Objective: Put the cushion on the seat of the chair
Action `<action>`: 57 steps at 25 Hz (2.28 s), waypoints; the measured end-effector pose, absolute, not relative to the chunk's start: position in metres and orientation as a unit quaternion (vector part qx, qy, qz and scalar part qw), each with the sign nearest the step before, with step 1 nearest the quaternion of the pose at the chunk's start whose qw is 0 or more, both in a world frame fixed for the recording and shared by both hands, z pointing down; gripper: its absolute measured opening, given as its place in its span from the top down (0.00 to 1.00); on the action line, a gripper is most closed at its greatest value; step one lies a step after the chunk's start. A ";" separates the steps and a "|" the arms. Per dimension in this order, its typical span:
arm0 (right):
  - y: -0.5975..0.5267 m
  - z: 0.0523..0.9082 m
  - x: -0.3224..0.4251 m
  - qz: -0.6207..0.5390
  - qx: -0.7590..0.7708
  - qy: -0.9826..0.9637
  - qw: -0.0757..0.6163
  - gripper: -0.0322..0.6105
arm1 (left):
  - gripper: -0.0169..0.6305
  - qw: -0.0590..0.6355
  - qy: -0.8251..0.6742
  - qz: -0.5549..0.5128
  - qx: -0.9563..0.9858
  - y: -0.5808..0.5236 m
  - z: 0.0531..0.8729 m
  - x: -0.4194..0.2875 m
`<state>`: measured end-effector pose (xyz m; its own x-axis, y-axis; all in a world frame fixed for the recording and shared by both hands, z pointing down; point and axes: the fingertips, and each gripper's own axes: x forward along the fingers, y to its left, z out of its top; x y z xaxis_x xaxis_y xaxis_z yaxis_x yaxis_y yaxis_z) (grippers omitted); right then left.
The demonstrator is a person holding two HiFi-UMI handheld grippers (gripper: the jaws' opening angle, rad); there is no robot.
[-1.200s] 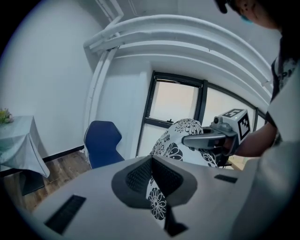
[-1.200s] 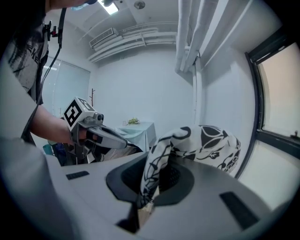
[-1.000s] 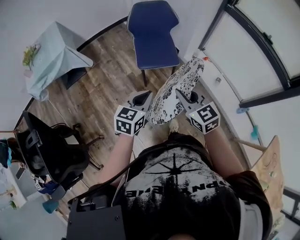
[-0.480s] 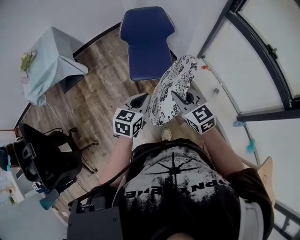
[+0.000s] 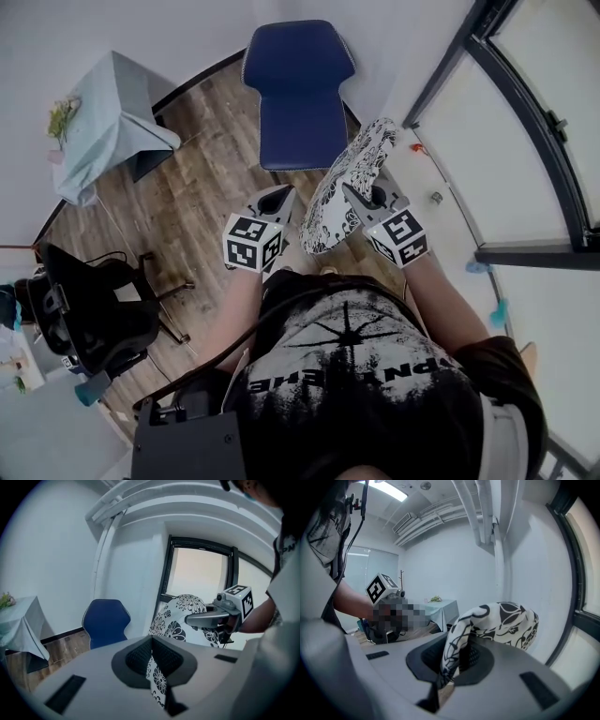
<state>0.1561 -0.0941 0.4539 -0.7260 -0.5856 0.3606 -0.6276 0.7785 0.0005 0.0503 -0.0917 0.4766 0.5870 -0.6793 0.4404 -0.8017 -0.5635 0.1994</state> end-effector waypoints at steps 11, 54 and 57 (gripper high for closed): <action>-0.139 0.465 0.138 0.078 0.331 -0.925 0.171 0.91 | 0.95 0.173 -0.423 0.194 0.868 -0.128 0.484 0.033; -0.394 0.604 -0.068 0.159 0.276 -0.910 0.265 0.91 | 0.95 0.275 -0.385 0.228 0.851 -0.344 0.583 -0.137; -0.399 0.627 -0.064 0.189 0.276 -0.904 0.265 0.91 | 0.95 0.288 -0.383 0.244 0.843 -0.345 0.603 -0.136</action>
<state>-0.0640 -0.3991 0.6271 -0.7069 -0.3990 0.5840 -0.5994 0.7763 -0.1952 -0.1359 -0.3452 0.6030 0.5882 -0.5049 0.6317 -0.7860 -0.5407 0.2998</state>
